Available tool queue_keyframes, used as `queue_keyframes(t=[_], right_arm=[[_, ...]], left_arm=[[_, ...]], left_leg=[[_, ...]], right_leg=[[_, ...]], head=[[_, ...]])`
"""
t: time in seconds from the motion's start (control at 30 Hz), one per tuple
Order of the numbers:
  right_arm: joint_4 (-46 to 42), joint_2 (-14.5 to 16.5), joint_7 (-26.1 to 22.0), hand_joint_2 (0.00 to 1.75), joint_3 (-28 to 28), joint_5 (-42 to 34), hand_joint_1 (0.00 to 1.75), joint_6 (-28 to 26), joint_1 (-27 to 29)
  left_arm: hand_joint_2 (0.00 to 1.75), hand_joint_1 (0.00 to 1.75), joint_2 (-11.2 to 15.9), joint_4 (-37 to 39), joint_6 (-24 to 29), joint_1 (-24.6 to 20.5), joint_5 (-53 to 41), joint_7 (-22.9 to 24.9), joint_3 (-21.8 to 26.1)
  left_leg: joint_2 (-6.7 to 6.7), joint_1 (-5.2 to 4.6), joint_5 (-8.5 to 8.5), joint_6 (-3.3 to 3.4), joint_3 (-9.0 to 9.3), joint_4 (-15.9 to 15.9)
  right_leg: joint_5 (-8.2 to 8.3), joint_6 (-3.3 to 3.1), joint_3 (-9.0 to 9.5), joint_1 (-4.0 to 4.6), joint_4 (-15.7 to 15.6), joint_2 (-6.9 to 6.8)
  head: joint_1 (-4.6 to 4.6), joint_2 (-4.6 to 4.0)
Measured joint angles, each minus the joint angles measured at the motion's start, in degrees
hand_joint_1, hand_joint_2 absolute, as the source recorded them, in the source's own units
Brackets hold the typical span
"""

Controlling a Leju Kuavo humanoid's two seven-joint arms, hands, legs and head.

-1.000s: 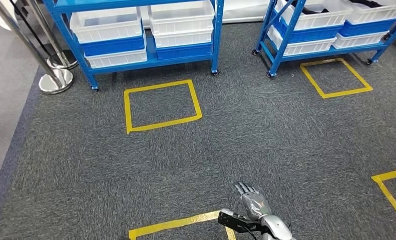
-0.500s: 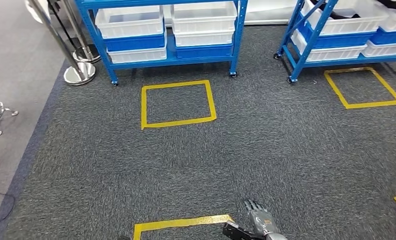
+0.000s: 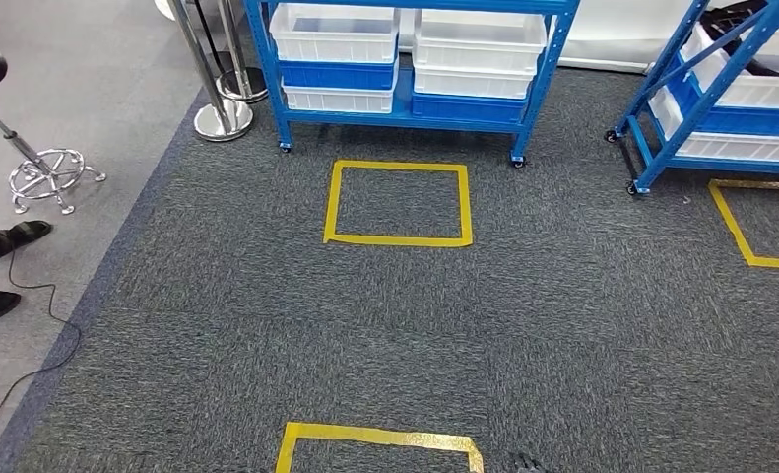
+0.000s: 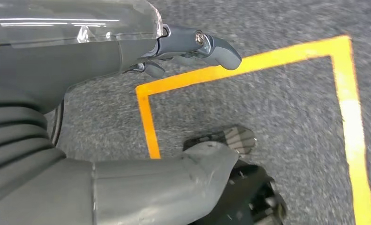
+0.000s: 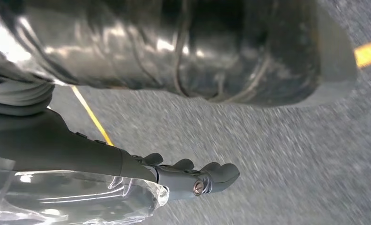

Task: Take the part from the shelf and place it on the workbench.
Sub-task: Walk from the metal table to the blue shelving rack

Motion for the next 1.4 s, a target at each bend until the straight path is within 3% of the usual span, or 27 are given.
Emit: queue_keyframes(t=[0.07, 0.13, 0.17, 0.2, 0.23, 0.3, 0.33, 0.37, 0.47, 0.53, 0.63, 0.67, 0.7, 0.73, 0.77, 0.83, 0.87, 1.0, 1.03, 1.07, 1.17, 1.2, 1.23, 1.27, 1.33, 1.4], right_arm=[[0.41, -0.09, 2.21, 0.0, -1.04, -1.2, 0.0, 1.75, 0.86], [0.91, -0.16, 3.66, 0.87, -2.71, -3.55, 0.0, 3.22, 2.17], [1.11, -0.19, 4.08, 1.31, -3.8, -4.92, 0.0, 3.61, 2.84], [1.28, -0.2, 4.46, 1.75, -4.99, -6.04, 0.0, 3.72, 3.53], [1.43, -0.22, 4.9, 1.75, -6.15, -6.8, 0.0, 3.71, 4.21], [1.79, -0.28, 5.84, 0.87, -8.24, -7.56, 0.0, 3.88, 5.65], [1.96, -0.31, 6.17, 0.44, -9.09, -7.99, 0.0, 4.27, 6.35], [2.08, -0.32, 6.33, 0.0, -9.86, -8.68, 0.0, 4.85, 7.03], [2.13, -0.31, 6.18, 0.0, -11.72, -11.37, 0.0, 7.09, 8.85], [1.95, -0.26, 5.77, 0.0, -12.62, -13.22, 0.0, 8.54, 9.64], [0.9, -0.26, 5.24, 0.0, -13.79, -15.98, 0.0, 10.66, 10.2], [0.3, -0.26, 5.07, 0.0, -14.15, -16.89, 0.0, 11.37, 10.24], [-0.35, -0.26, 4.87, 0.0, -14.46, -17.76, 0.0, 12.05, 10.22], [-1.14, -0.26, 4.66, 0.0, -14.73, -18.6, 0.0, 12.7, 10.14], [-1.97, -0.26, 4.46, 0.0, -14.96, -19.35, 0.0, 13.27, 10.03], [-3.63, -0.25, 4.15, 0.0, -15.4, -20.72, 0.0, 14.32, 9.76], [-4.42, -0.25, 3.99, 0.0, -15.63, -21.47, 0.0, 14.9, 9.67], [-6.75, -0.28, 3.25, 0.0, -16.84, -25.38, 0.0, 17.93, 10.03], [-6.97, -0.31, 3.08, 0.0, -17.16, -26.38, 0.0, 18.71, 10.42], [-7.08, -0.32, 2.89, 0.0, -17.43, -27.32, 0.0, 19.45, 10.98], [-6.68, -0.34, 2.42, 0.0, -18.1, -29.8, 0.0, 21.41, 13.54], [-6.21, -0.34, 2.34, 0.0, -18.37, -30.57, 0.0, 21.98, 14.57], [-5.62, -0.35, 2.28, 0.0, -18.63, -31.3, 0.0, 22.51, 15.58], [-4.92, -0.36, 2.21, 0.0, -18.86, -31.96, 0.0, 23.0, 16.63], [-3.63, -0.39, 1.97, 0.0, -19.25, -33.14, 0.0, 23.92, 18.65], [-2.63, -0.4, 1.62, 0.0, -19.66, -34.45, 0.0, 25.0, 20.38]], left_arm=[[1.75, 0.0, 0.08, 0.02, -0.04, -0.02, 0.08, 0.08, 0.26], [1.75, 0.0, 0.11, 0.03, -0.18, -0.16, 0.08, 0.17, 0.46], [1.75, 0.0, 0.11, 0.03, -0.25, -0.13, 0.07, 0.29, 0.61], [1.75, 0.0, 0.14, 0.04, -0.28, -0.05, -0.02, 0.49, 0.78], [1.31, 0.0, 0.18, 0.02, -0.27, 0.02, -0.12, 0.78, 0.91], [0.44, 0.0, 0.34, -0.31, -0.19, 0.09, 0.09, 1.51, 0.6], [0.0, 0.0, 0.44, -0.63, -0.16, 0.05, 0.64, 1.93, 0.12], [0.0, 0.0, 0.58, -1.02, -0.15, 0.02, 1.54, 2.37, -0.53], [0.0, 0.0, 1.2, -1.92, -0.21, 0.34, 5.14, 3.81, -2.71], [0.0, 0.0, 1.66, -2.24, -0.29, 0.94, 7.68, 4.74, -4.27], [0.0, 0.0, 2.11, -2.36, -0.46, 2.41, 11.44, 6.14, -6.75], [0.0, 0.0, 2.19, -2.36, -0.52, 3.12, 12.69, 6.61, -7.58], [0.0, 0.0, 2.27, -2.34, -0.56, 3.93, 13.85, 7.04, -8.35], [0.0, 0.0, 2.36, -2.29, -0.61, 4.79, 15.0, 7.47, -9.18], [0.0, 0.0, 2.48, -2.18, -0.66, 5.61, 16.04, 7.87, -9.94], [0.0, 0.0, 2.77, -1.84, -0.72, 6.92, 17.89, 8.54, -11.32], [0.0, 0.0, 2.91, -1.68, -0.78, 7.46, 18.89, 8.89, -11.99], [0.0, 0.0, 3.5, -1.54, -1.07, 9.41, 24.13, 10.73, -15.72], [0.0, 0.0, 3.67, -1.68, -1.13, 9.66, 25.5, 11.23, -16.73], [0.0, 0.0, 3.82, -1.98, -1.19, 9.79, 26.78, 11.69, -17.68], [0.0, 0.0, 4.23, -4.14, -1.35, 9.24, 30.09, 12.79, -20.14], [0.0, 0.0, 4.32, -5.18, -1.41, 8.79, 31.11, 13.14, -20.88], [0.0, 0.0, 4.39, -6.22, -1.45, 8.28, 32.06, 13.47, -21.56], [0.0, 0.0, 4.45, -7.37, -1.5, 7.73, 32.95, 13.77, -22.21], [0.0, 0.0, 4.58, -9.7, -1.55, 6.61, 34.53, 14.3, -23.4], [0.0, 0.0, 4.87, -11.88, -1.6, 5.83, 36.34, 14.93, -24.82]], left_leg=[[-0.87, 0.26, 0.41, 0.73, 0.33, -0.43], [-1.88, 0.21, 0.54, 1.07, 0.23, -0.42], [-2.45, 0.17, 0.53, 1.12, 0.23, -0.39], [-2.95, 0.15, 0.49, 1.13, 0.25, -0.33], [-3.35, 0.15, 0.42, 1.09, 0.31, -0.24], [-3.92, 0.15, 0.17, 0.84, 0.41, 0.05], [-4.14, 0.06, -0.02, 0.57, 0.37, 0.29], [-4.3, -0.02, -0.16, 0.27, 0.3, 0.46], [-4.39, -0.11, -0.43, -0.73, 0.25, 0.46], [-3.63, -0.04, -1.89, -1.37, -0.21, 2.02], [-2.65, 0.3, -7.5, -2.04, -4.11, 11.28], [-2.61, 0.4, -8.74, -2.18, -5.4, 14.27], [-2.58, 0.46, -8.95, -2.26, -5.91, 15.67], [-2.53, 0.51, -8.07, -2.29, -5.38, 14.94], [-2.42, 0.55, -6.37, -2.23, -3.85, 12.16], [-1.96, 0.45, -3.08, -1.87, 0.2, 4.42], [-1.82, 0.34, -2.24, -1.61, 1.55, 1.8], [-1.87, 0.21, -1.69, -0.47, 2.52, -0.23], [-1.78, 0.35, -1.47, -0.08, 2.65, -0.52], [-1.68, 0.49, -1.26, 0.34, 2.74, -0.8], [-1.65, 0.45, -1.15, 0.9, 2.49, -0.86], [-1.63, 0.43, -1.17, 0.87, 2.48, -0.84], [-1.53, 0.44, -1.23, 0.8, 2.54, -0.81], [-1.36, 0.48, -1.34, 0.67, 2.66, -0.76], [-0.86, 0.44, -1.79, 0.14, 2.93, -0.49], [-0.31, 0.23, -2.35, -0.6, 3.01, -0.15]], right_leg=[[-2.75, 0.52, -1.61, -0.29, 3.91, 3.37], [-6.18, 0.67, -5.0, -0.31, 10.96, 5.56], [-6.87, 0.71, -6.4, -0.32, 13.63, 5.86], [-6.4, 0.71, -7.01, -0.32, 14.47, 5.96], [-4.88, 0.64, -6.6, -0.32, 13.13, 6.0], [-0.84, 0.33, -3.62, -0.33, 6.16, 6.28], [0.41, 0.12, -2.25, -0.27, 2.99, 6.52], [1.0, -0.09, -1.39, -0.2, 0.97, 6.75], [1.09, -0.85, -0.98, -0.09, -0.08, 6.83], [1.29, -1.6, -0.79, -0.33, -0.49, 6.53], [1.33, -2.33, -0.83, -0.33, -0.68, 5.91], [1.33, -2.34, -0.86, -0.27, -0.67, 5.72], [1.31, -2.35, -0.87, -0.23, -0.66, 5.53], [1.3, -2.33, -0.86, -0.21, -0.62, 5.39], [1.27, -2.28, -0.82, -0.21, -0.58, 5.29], [1.14, -1.97, -0.72, -0.12, -0.4, 5.05], [1.08, -1.67, -0.68, -0.05, -0.33, 4.91], [0.92, -0.36, -0.47, 0.0, -0.2, 4.89], [0.22, -0.11, -0.7, -0.04, 0.59, 5.17], [-1.11, 0.1, -1.44, -0.08, 2.39, 5.48], [-6.41, 0.43, -6.09, -0.33, 12.42, 5.98], [-6.83, 0.52, -7.1, -0.36, 14.52, 6.01], [-6.08, 0.58, -7.13, -0.39, 14.49, 6.01], [-4.41, 0.59, -6.14, -0.42, 12.39, 5.89], [-0.82, 0.44, -2.54, -0.35, 5.0, 4.84], [0.48, -0.1, -0.47, -0.18, 0.63, 4.2]], head=[[0.03, 0.0], [0.06, 0.0], [0.05, 0.0], [0.06, 0.0], [0.05, 0.0], [0.06, 0.0], [0.05, 0.0], [0.04, 0.0], [0.03, 0.0], [0.02, 0.0], [0.01, 0.0], [0.01, 0.0], [0.01, 0.0], [0.01, 0.0], [0.01, 0.0], [0.0, 0.0], [0.01, 0.0], [0.02, 0.0], [0.04, 0.0], [0.04, 0.0], [0.04, 0.0], [0.05, 0.0], [0.05, 0.0], [0.05, 0.0], [0.06, 0.0], [0.05, 0.0]])
